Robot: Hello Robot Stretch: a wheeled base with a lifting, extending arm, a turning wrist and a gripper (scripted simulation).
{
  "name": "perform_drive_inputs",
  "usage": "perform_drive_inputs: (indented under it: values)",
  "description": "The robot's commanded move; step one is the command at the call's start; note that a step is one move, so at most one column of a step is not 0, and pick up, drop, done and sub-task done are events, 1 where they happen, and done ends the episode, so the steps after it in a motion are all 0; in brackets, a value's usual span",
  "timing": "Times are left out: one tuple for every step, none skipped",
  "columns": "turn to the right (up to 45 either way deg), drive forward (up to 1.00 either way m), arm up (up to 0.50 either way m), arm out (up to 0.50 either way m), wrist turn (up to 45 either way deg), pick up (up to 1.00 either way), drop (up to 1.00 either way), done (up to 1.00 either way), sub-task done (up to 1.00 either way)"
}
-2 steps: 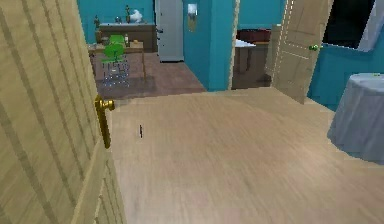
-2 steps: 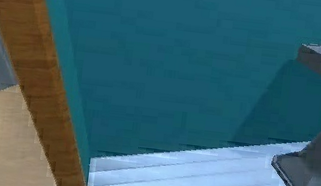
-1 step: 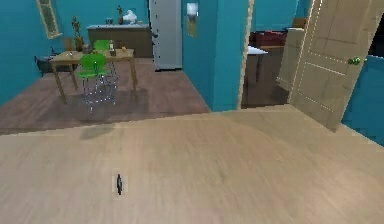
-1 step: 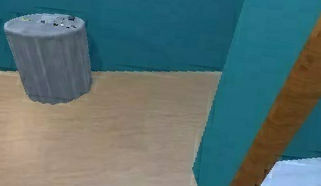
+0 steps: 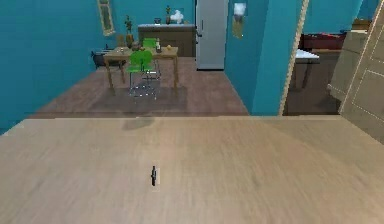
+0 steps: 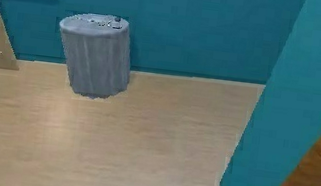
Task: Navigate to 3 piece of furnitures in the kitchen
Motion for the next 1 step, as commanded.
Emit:
perform_drive_inputs:
  values:
    - [-3.0,0.00,0.00,0.00,0.0,0.00,0.00,0.00,0.00]
